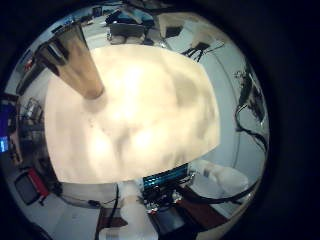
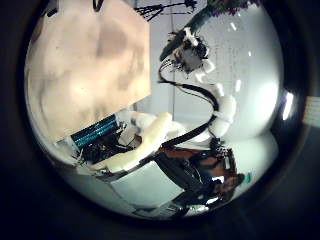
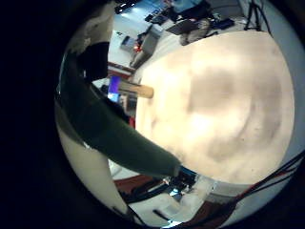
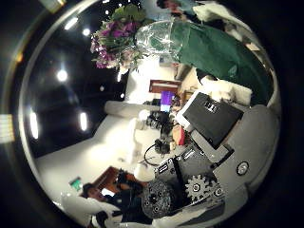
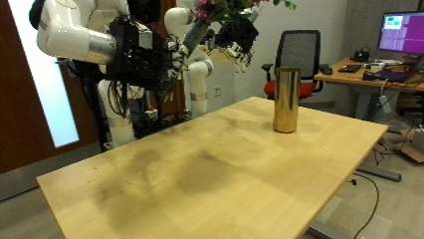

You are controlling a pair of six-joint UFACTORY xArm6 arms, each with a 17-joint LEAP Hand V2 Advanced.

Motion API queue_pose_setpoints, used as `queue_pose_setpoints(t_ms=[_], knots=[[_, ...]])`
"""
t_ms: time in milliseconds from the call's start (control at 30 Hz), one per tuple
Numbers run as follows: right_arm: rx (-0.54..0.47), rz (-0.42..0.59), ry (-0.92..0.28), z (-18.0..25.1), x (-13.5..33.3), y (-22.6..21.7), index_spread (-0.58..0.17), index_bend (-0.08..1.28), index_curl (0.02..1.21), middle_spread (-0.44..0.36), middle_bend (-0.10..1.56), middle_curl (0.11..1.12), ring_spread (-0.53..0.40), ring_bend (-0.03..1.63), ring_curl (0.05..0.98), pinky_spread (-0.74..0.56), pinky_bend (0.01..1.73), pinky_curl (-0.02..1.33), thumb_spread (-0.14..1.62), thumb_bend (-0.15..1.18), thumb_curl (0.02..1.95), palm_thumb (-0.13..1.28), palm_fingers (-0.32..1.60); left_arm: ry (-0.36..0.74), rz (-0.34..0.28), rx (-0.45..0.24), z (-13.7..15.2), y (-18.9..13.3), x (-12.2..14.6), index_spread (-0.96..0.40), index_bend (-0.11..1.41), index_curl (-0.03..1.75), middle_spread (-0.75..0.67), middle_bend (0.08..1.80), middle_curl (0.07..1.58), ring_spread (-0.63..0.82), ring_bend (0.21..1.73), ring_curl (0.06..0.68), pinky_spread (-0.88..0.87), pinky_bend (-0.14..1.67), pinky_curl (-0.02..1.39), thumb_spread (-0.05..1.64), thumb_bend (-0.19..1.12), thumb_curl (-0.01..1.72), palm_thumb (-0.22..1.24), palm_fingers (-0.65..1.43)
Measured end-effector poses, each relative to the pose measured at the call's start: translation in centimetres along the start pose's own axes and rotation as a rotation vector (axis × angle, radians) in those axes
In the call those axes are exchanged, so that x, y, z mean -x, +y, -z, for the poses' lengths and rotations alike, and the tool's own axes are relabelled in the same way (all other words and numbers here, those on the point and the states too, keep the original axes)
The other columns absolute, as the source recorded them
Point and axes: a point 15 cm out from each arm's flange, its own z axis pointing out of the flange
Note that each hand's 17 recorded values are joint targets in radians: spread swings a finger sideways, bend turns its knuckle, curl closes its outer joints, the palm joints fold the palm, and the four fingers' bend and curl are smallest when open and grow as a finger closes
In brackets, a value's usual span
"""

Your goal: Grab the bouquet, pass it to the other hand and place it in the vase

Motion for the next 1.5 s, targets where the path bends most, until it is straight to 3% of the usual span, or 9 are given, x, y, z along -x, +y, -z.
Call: queue_pose_setpoints(t_ms=[233,400,900,1167,1300,1433,1500], knots=[[0.114,0.068,-0.162,-3.9,3.7,1.0,-0.271,1.04,1.00,-0.118,1.32,0.78,-0.179,1.46,0.636,-0.22,1.15,0.97,0.20,-0.02,0.95,1.22,1.11,0.218,-0.034,-0.080,1.0,-1.7,-3.3,0.23,0.16,0.32,0.28,0.26,0.34,0.37,0.60,0.162,0.38,0.23,0.30,0.86,-0.04,0.30,0.20,0.25],[0.187,0.106,-0.180,-6.6,5.7,1.7,-0.271,1.03,1.01,-0.118,1.33,0.78,-0.180,1.46,0.637,-0.23,1.12,1.00,0.19,-0.02,0.96,1.21,1.11,0.343,-0.054,-0.097,1.3,-2.5,-5.1,0.25,0.15,0.31,0.33,0.24,0.33,0.41,0.62,0.165,0.41,0.24,0.31,0.83,-0.03,0.30,0.19,0.21],[0.291,0.123,-0.151,-13.9,4.9,1.9,-0.273,1.03,1.02,-0.120,1.31,0.78,-0.184,1.45,0.645,-0.23,1.09,1.07,0.19,-0.02,0.95,1.21,1.11,0.517,-0.108,-0.027,1.8,-1.6,-8.1,0.29,0.16,0.29,0.39,0.25,0.34,0.47,0.62,0.166,0.45,0.25,0.31,0.77,-0.04,0.33,0.21,0.16],[0.371,0.083,-0.208,-17.9,4.5,4.4,-0.274,1.03,1.02,-0.120,1.31,0.79,-0.185,1.44,0.649,-0.24,1.06,1.11,0.19,-0.02,0.95,1.21,1.11,0.547,-0.094,0.021,0.9,-1.5,-8.3,0.32,0.15,0.28,0.26,0.42,0.38,0.48,0.57,0.153,0.46,0.22,0.30,0.76,-0.04,0.34,0.26,0.24],[0.422,0.086,-0.206,-19.6,4.5,5.2,-0.275,1.03,1.02,-0.120,1.31,0.79,-0.186,1.44,0.652,-0.25,1.05,1.12,0.20,-0.02,0.95,1.21,1.11,0.607,-0.052,0.053,0.5,-1.9,-8.7,0.32,0.15,0.27,0.20,0.45,0.39,0.47,0.59,0.156,0.45,0.22,0.31,0.76,-0.03,0.34,0.28,0.27],[0.432,0.085,-0.204,-20.0,4.6,5.3,-0.275,1.02,1.02,-0.120,1.31,0.79,-0.187,1.44,0.655,-0.25,1.04,1.13,0.20,-0.02,0.95,1.21,1.11,0.685,-0.010,0.104,0.5,-1.8,-9.1,0.23,0.16,0.28,-0.02,0.66,0.47,0.27,0.65,0.164,0.32,0.21,0.30,0.79,-0.02,0.34,0.36,0.44],[0.424,0.085,-0.195,-20.0,4.4,5.1,-0.275,1.02,1.02,-0.121,1.31,0.79,-0.187,1.44,0.656,-0.25,1.04,1.14,0.19,-0.02,0.95,1.21,1.11,0.721,0.000,0.152,0.6,-1.3,-9.3,0.16,0.12,0.26,-0.18,0.82,0.55,0.00,0.78,0.190,0.14,0.29,0.31,0.83,0.00,0.36,0.47,0.61]])
